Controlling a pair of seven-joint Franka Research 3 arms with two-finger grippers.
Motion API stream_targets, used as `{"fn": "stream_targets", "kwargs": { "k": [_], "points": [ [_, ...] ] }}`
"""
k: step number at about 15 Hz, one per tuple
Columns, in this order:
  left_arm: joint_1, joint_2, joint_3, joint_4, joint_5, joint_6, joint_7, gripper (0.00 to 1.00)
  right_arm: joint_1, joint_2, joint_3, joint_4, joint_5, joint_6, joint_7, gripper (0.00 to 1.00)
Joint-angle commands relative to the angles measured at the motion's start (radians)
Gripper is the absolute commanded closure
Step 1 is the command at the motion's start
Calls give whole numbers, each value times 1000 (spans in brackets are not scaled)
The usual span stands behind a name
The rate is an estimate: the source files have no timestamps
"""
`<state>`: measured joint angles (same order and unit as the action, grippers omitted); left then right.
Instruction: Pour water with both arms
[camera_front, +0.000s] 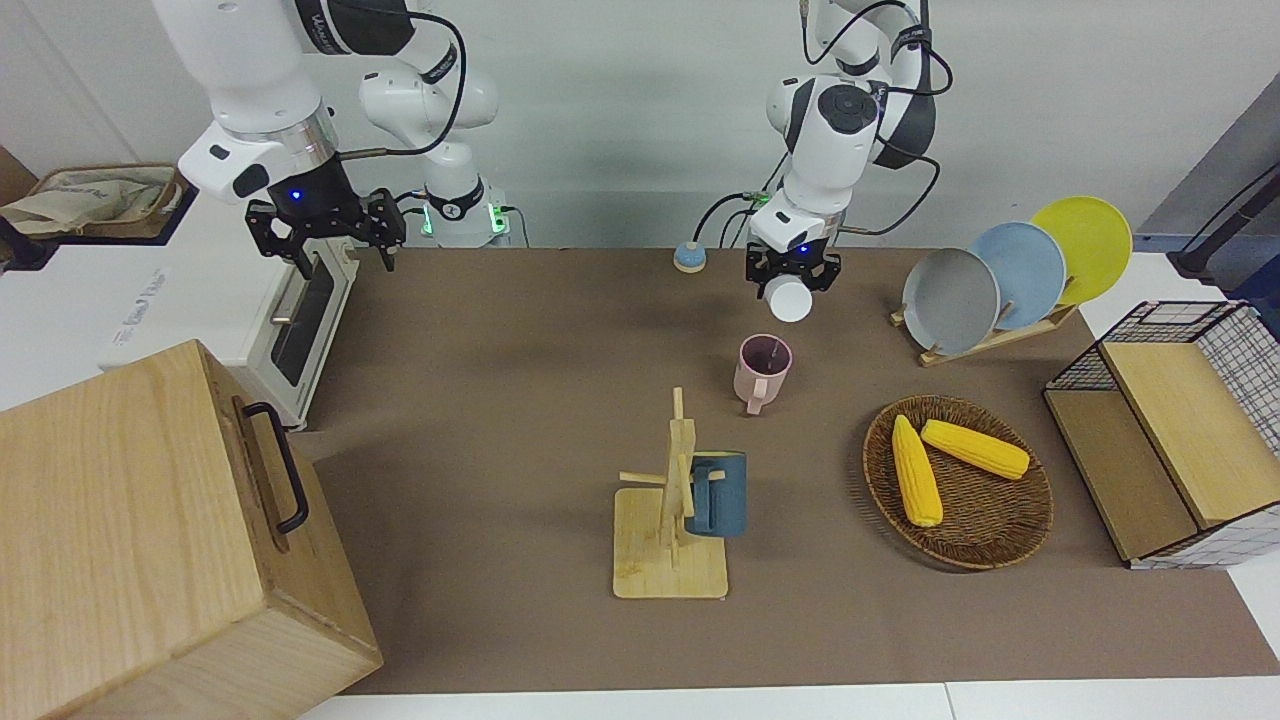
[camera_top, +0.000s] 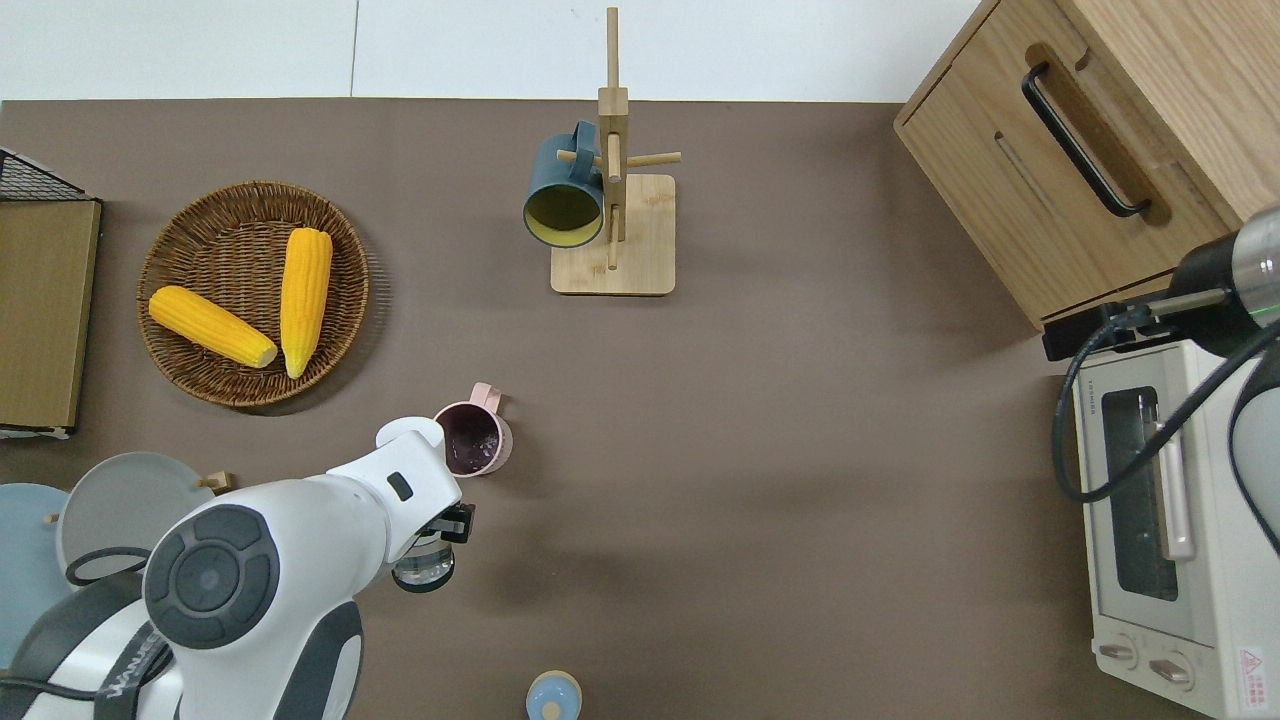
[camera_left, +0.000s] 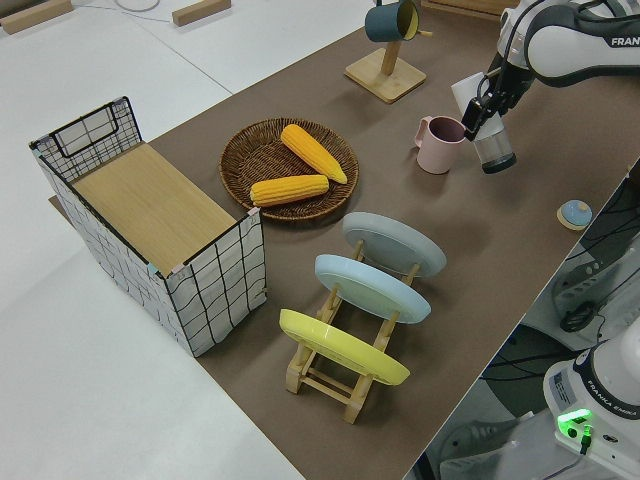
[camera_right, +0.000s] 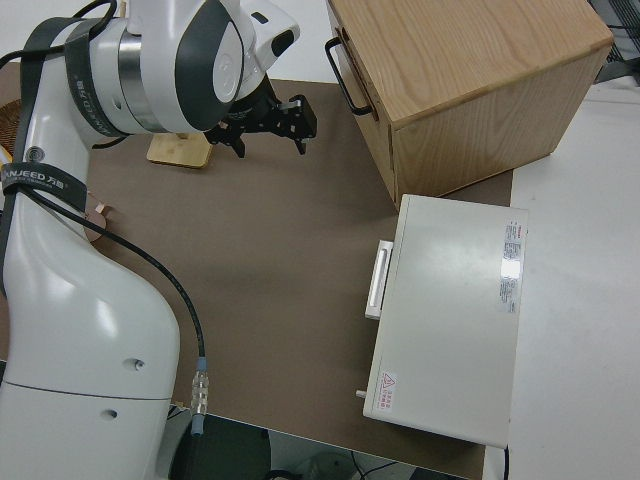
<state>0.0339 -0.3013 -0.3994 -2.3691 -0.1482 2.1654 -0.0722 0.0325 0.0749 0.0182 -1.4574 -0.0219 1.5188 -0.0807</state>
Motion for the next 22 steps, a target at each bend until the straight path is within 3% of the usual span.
{"fn": "stream_targets", "kwargs": {
  "k": [1,4,8,16,18,20,22],
  "points": [
    [-11,-120,5,-160,-94,192,2,1000,-13,-15,8,-14,3,0,-22,9],
    [6,-121,23,-157,-128,218,8,1000,-13,-15,8,-14,3,-2,-22,9],
    [43,-107,135,-84,-110,217,57,1000,-13,-15,8,-14,3,0,-22,9],
    [329,11,139,296,-17,194,89,1000,-13,-15,8,-14,3,-2,-22,9],
    [359,56,142,378,-16,194,98,1000,-13,-15,8,-14,3,0,-22,9],
    [423,99,142,465,65,159,136,1000,-13,-15,8,-14,3,0,-22,9],
    [432,135,148,490,99,151,205,1000,-13,-15,8,-14,3,-2,-22,9]
  ]
}}
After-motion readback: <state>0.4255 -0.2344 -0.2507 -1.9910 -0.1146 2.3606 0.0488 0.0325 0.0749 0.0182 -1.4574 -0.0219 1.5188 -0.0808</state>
